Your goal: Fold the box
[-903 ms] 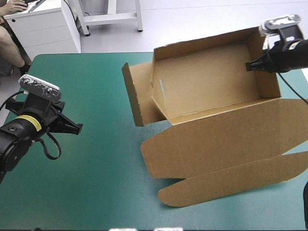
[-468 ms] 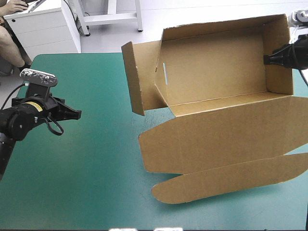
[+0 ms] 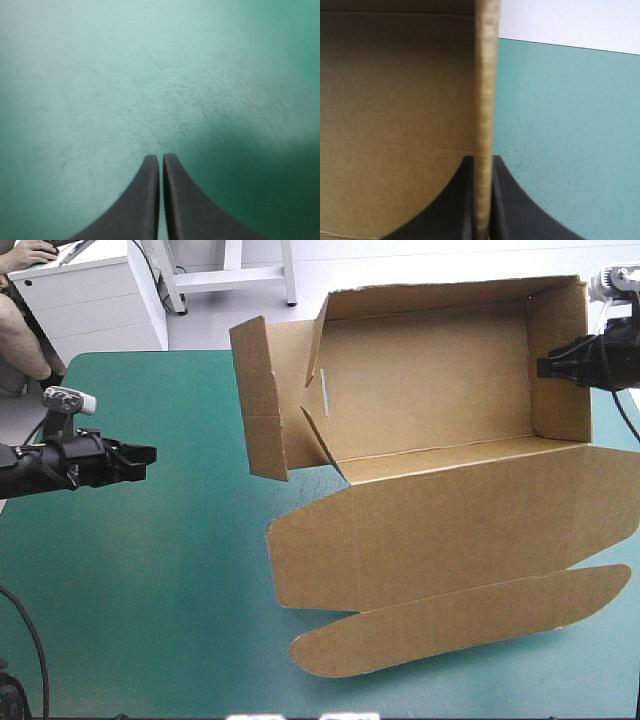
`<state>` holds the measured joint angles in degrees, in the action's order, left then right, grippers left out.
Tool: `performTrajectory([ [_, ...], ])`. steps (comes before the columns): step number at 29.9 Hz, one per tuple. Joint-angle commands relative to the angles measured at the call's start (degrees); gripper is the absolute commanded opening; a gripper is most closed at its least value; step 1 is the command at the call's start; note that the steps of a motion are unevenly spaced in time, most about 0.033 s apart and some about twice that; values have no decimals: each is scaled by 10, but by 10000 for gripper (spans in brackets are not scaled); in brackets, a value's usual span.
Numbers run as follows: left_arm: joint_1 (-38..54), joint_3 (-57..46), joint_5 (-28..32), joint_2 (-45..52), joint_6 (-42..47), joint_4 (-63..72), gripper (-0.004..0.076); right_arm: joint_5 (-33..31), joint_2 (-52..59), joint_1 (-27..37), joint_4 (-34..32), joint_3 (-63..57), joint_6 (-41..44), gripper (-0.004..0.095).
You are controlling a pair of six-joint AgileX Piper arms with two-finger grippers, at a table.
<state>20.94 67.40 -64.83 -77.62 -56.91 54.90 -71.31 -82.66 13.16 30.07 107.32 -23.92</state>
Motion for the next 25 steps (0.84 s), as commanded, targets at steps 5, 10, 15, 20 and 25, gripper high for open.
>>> performTrajectory([
  [5,-1,-67,-23,-36,-115,216,15,-6,31,2,46,13,6,-20],
  [10,-6,-124,-10,-59,-121,351,15,-6,32,-4,48,13,6,-20],
  [15,-40,-127,-31,-79,-158,363,17,-6,31,-35,43,13,4,-20],
  [20,-82,-127,-63,-82,-160,384,80,-6,31,-48,42,13,3,-20],
  [25,-106,-126,-96,-82,-158,430,340,-5,31,-50,29,13,6,-20],
])
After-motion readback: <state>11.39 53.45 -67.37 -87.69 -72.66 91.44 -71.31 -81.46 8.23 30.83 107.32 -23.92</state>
